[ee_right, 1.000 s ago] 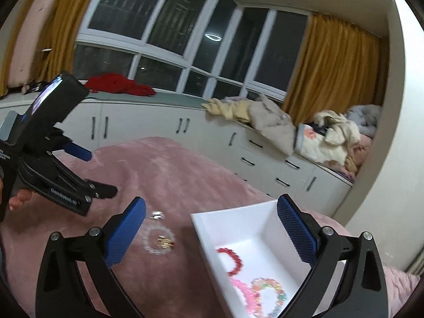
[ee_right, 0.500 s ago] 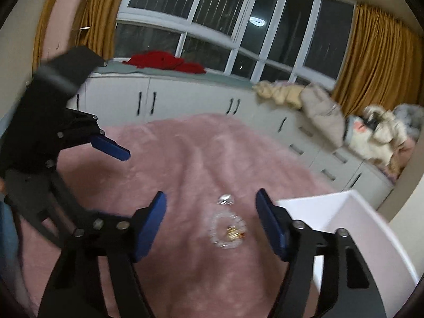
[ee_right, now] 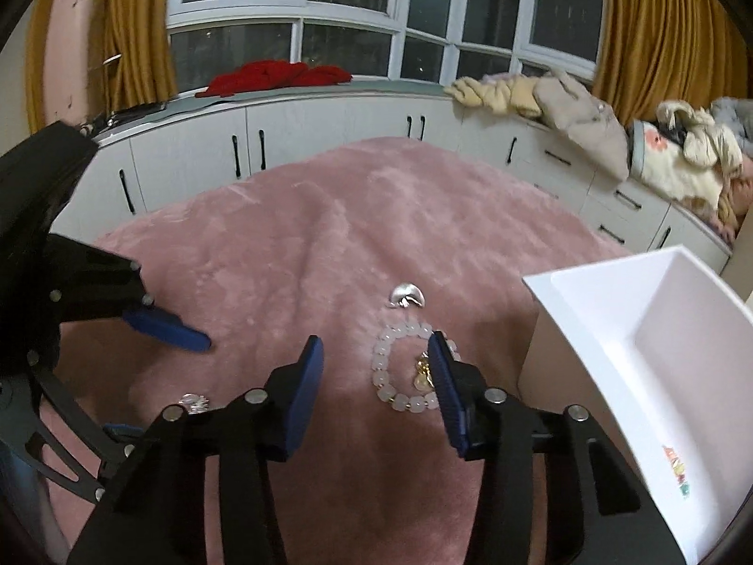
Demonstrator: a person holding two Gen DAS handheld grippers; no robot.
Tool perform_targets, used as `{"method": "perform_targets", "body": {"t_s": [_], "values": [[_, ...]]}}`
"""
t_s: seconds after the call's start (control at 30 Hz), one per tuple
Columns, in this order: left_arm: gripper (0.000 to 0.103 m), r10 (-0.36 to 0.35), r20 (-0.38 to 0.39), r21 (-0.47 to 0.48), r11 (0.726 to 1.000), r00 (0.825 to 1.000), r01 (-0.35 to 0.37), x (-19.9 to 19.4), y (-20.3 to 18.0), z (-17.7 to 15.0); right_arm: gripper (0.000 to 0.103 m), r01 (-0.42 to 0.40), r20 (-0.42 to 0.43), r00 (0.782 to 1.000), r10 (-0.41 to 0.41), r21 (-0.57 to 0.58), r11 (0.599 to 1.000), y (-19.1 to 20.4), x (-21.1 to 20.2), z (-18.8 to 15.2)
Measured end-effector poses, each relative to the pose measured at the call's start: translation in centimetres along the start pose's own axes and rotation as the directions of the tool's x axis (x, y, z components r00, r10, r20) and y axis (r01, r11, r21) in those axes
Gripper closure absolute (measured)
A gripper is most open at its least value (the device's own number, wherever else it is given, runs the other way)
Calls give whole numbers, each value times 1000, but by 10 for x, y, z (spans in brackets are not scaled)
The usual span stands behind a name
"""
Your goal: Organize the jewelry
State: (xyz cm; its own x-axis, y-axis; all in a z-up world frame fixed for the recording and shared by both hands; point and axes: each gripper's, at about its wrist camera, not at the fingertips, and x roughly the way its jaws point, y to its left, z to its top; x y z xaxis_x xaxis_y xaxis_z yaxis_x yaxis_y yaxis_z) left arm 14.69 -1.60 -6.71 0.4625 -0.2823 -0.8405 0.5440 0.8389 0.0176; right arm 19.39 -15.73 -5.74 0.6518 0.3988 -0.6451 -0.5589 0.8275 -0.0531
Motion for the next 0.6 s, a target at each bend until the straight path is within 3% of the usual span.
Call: {"method": "perform_targets", "body": {"t_s": [0.33,0.53,0.6], "values": [[59,-74,-57,-65,995,996,70,14,12,-3,67,25,-59,998,-22,40,999,-12,36,-2],[60,-101,-66,-98,991,993,94,20,18,-4,70,19,-86,996,-12,79,997,-20,55,-5],[60,-104,-66,-95,991,992,98,22,19,-3,79,19,-86,996,-12,86,996,-23,57,-5]]}}
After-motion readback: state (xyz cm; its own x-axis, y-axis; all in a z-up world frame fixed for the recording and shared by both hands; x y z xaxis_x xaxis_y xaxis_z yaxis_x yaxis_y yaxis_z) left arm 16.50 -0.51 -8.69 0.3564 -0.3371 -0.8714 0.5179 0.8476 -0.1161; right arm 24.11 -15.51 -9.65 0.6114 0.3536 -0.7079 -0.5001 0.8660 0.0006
